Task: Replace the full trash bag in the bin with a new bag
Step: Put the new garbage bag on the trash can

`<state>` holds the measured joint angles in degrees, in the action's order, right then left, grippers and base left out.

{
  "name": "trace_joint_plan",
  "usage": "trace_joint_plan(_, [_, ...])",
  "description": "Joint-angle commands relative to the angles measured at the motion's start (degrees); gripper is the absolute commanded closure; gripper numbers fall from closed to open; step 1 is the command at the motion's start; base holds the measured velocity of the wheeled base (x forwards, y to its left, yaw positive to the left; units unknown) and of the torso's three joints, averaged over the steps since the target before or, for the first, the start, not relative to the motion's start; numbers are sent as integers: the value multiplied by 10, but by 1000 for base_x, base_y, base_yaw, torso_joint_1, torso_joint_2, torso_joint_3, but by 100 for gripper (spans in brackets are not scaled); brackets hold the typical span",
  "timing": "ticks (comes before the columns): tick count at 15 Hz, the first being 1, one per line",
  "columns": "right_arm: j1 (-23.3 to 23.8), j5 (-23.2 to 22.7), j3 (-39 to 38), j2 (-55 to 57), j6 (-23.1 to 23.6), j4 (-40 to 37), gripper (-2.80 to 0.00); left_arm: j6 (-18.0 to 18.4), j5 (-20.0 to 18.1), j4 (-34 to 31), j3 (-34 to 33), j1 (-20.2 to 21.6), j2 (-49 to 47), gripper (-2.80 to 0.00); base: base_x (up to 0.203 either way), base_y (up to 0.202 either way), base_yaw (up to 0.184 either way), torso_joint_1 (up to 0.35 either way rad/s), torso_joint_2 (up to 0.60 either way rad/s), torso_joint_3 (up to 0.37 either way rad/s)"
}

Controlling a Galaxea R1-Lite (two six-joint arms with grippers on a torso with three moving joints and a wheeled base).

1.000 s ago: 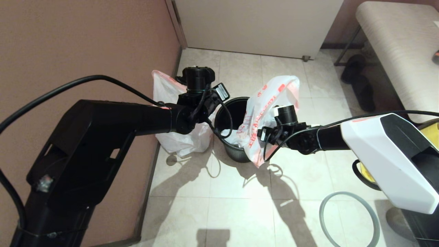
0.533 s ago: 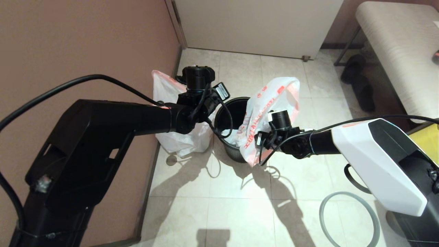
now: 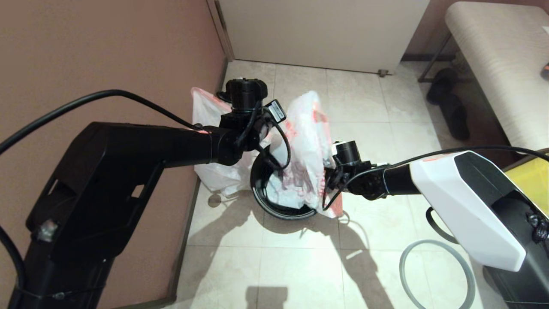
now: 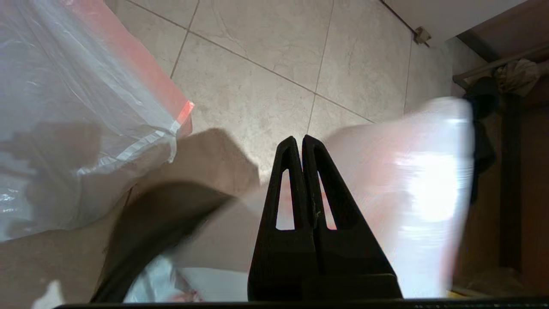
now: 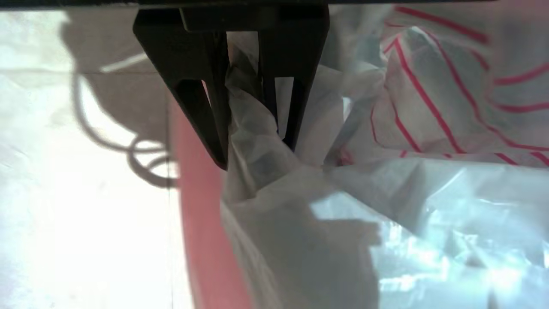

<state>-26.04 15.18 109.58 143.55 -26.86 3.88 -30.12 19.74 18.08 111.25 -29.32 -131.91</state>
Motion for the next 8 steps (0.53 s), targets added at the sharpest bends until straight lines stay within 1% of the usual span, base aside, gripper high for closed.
trace_joint_plan(1, [1, 17, 7, -11, 2, -19, 0, -2, 1, 1, 0, 0, 3, 0, 0, 0, 0, 0, 0, 0])
trace_joint_plan(2, [1, 28, 8, -26, 15, -39, 0, -2, 1, 1, 0, 0, 3, 0, 0, 0, 0, 0, 0, 0])
trace_joint_plan(5, [5, 81, 4, -58, 66, -90, 0, -2, 2, 1, 0, 0, 3, 0, 0, 0, 0, 0, 0, 0])
trace_joint_plan(8, [14, 109, 4, -68, 84, -111, 0, -2, 5, -1, 0, -4, 4, 0, 0, 0, 0, 0, 0, 0])
